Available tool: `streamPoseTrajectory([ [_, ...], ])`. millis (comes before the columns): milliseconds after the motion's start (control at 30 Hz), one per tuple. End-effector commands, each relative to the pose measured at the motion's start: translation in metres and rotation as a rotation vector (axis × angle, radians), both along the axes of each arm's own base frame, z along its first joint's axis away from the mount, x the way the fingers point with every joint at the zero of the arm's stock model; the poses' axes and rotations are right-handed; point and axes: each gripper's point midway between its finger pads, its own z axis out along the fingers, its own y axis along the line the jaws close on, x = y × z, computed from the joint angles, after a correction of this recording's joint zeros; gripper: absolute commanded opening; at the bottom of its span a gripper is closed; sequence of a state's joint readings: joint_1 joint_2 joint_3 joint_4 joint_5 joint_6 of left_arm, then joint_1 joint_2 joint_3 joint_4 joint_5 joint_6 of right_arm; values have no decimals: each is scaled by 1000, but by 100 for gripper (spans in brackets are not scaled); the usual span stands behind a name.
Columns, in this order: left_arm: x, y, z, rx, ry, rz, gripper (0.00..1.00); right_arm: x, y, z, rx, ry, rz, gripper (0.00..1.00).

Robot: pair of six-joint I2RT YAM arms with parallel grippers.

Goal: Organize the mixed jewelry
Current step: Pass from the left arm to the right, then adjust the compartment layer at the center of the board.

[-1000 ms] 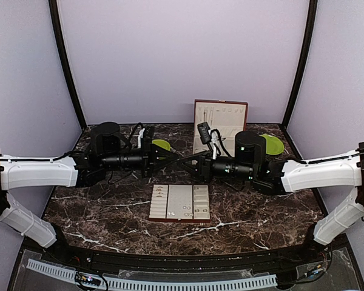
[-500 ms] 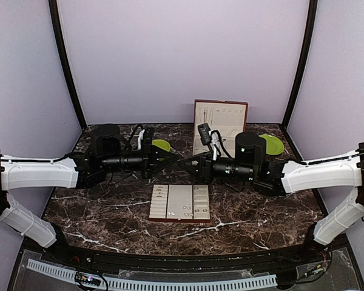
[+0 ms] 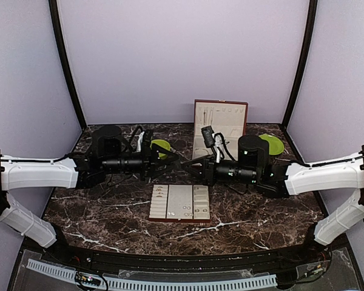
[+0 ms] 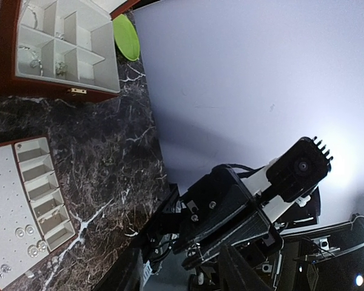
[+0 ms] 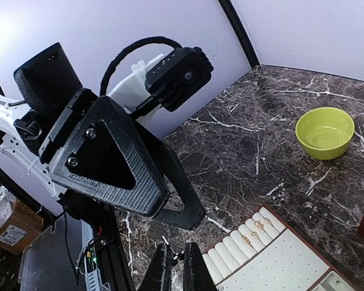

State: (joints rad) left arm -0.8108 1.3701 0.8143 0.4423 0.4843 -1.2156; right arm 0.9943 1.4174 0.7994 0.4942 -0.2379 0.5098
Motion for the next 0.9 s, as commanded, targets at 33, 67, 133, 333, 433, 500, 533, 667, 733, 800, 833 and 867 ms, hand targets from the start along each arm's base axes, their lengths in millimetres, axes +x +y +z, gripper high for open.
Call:
streamPoseTrajectory([
  [33, 3, 20, -9, 96, -54, 38, 46, -5, -7, -12, -60, 35, 0, 2],
  [67, 5, 25, -13, 120, -61, 46, 47, -6, -8, -17, -84, 45, 4, 2],
  [133, 8, 35, -21, 180, -77, 59, 47, -8, -9, -25, -129, 62, 13, 2],
  [333, 6, 62, -63, 406, -91, 11, 52, -14, -18, -60, -314, 145, 21, 3],
  [433, 0, 72, -89, 506, -70, -49, 54, -15, -27, -80, -420, 191, 10, 3],
  [500, -5, 77, -109, 558, -51, -93, 55, -15, -32, -91, -492, 215, -2, 3],
  [533, -8, 78, -118, 579, -41, -115, 55, -15, -35, -97, -529, 228, -8, 3],
  [667, -16, 79, -143, 610, -5, -188, 58, -14, -38, -109, -628, 266, -18, 3],
  [733, -18, 78, -151, 616, 3, -209, 60, -14, -37, -113, -654, 278, -23, 3],
  [800, -20, 77, -158, 615, 18, -227, 61, -14, -35, -116, -671, 291, -25, 3],
  [833, -21, 76, -161, 613, 26, -234, 62, -14, -34, -116, -671, 294, -27, 3],
  [867, -21, 76, -165, 612, 30, -238, 63, -14, -33, -117, -670, 299, -29, 4],
])
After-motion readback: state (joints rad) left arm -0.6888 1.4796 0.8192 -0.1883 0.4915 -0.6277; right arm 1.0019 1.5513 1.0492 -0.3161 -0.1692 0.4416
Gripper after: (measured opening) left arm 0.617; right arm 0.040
